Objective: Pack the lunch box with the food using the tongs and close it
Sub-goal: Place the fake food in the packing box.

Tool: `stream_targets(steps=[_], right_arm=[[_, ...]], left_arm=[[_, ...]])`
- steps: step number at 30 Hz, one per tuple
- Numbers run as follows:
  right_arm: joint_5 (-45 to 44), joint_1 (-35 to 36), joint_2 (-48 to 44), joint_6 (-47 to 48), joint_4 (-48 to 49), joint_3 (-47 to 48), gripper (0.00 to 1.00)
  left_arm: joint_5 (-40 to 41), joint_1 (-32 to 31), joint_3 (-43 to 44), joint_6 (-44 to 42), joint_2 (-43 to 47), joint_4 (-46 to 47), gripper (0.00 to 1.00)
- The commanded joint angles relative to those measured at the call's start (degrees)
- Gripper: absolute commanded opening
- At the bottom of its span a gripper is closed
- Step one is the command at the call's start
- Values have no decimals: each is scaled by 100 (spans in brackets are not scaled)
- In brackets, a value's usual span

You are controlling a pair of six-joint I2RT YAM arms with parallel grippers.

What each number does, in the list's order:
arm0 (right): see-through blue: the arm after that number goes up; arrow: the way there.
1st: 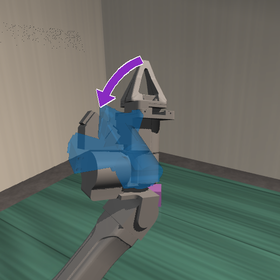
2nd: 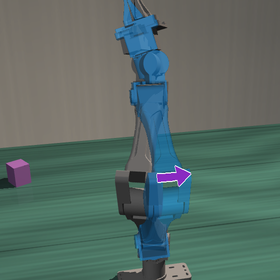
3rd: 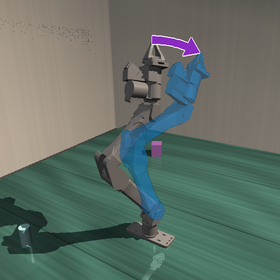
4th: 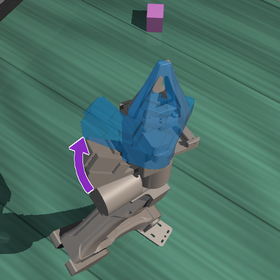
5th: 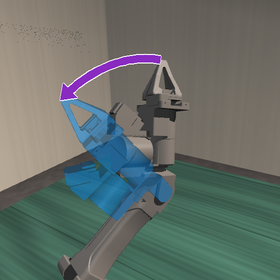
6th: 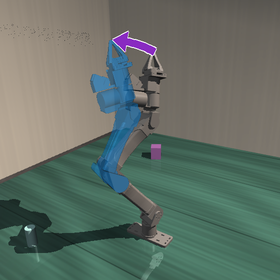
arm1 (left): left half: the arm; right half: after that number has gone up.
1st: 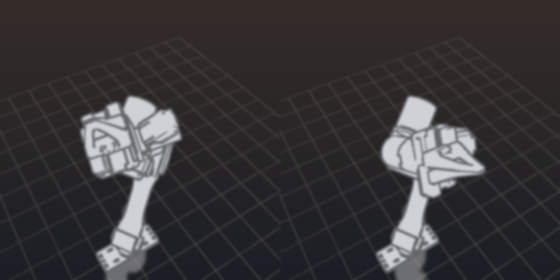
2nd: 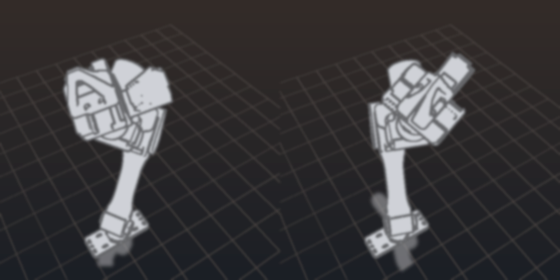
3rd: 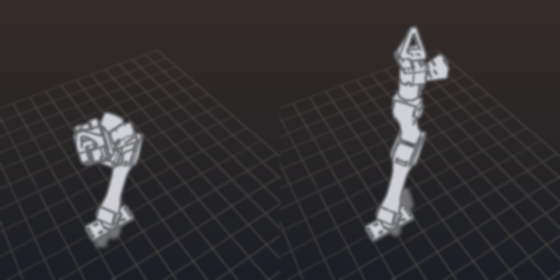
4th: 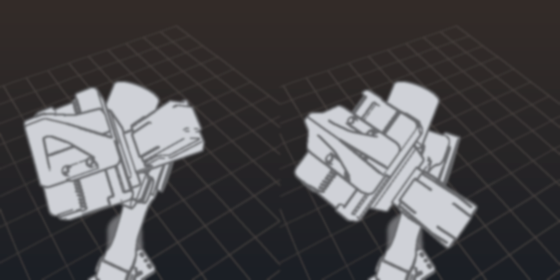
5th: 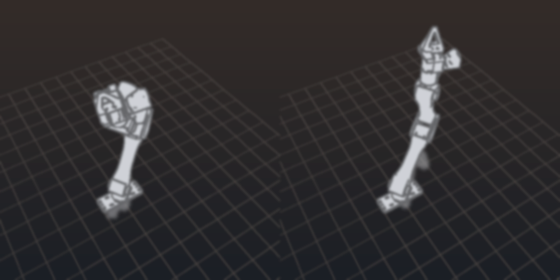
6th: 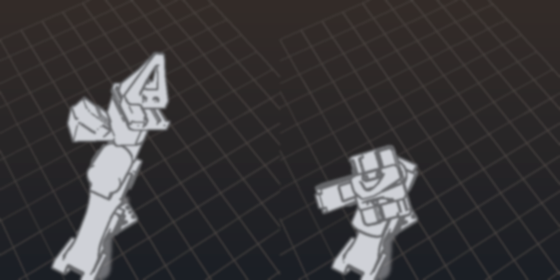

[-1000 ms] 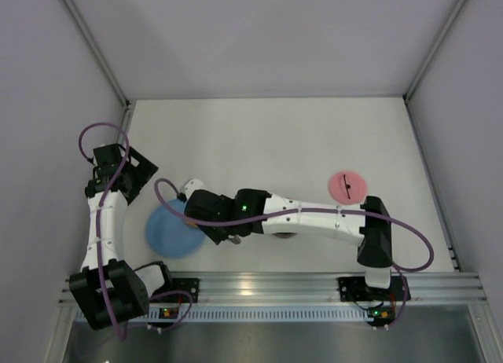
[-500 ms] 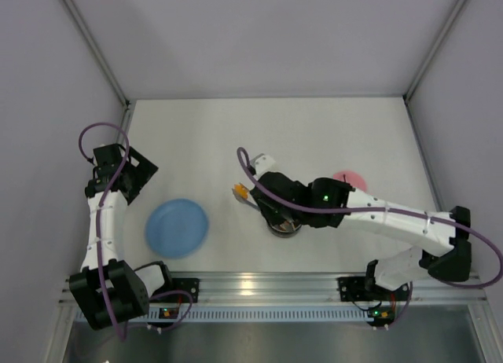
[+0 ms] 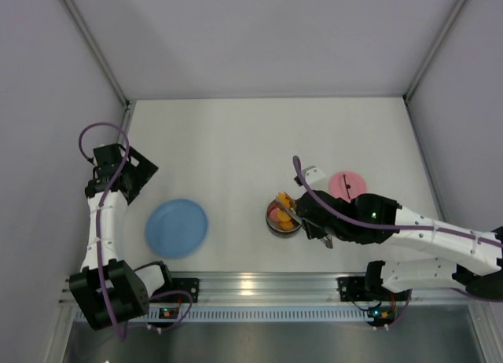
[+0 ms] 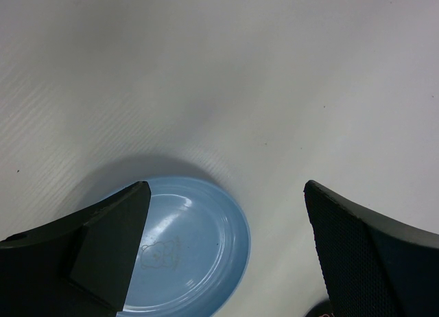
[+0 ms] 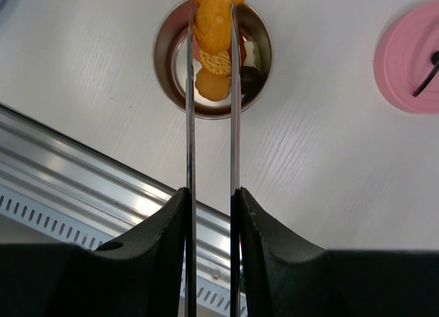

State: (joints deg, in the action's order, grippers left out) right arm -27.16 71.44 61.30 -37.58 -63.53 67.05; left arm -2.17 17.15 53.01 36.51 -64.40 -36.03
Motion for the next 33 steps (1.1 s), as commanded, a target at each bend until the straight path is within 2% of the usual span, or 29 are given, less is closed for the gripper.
stream_targets(steps=[1, 16, 22, 33], right_arm=[[-167, -51, -179, -285, -73, -69, 28], [-18, -42, -83, -206, 86, -192, 36], [26, -51, -56, -188, 121, -201, 42], [-35, -51, -83, -170, 86, -139, 43]], left_arm=[[-99, 25, -46, 49, 94, 263, 99], [-99, 26, -46, 49, 121, 254, 99], [-81, 26, -46, 40, 112, 254, 99], [-81, 26, -46, 40, 121, 254, 99]])
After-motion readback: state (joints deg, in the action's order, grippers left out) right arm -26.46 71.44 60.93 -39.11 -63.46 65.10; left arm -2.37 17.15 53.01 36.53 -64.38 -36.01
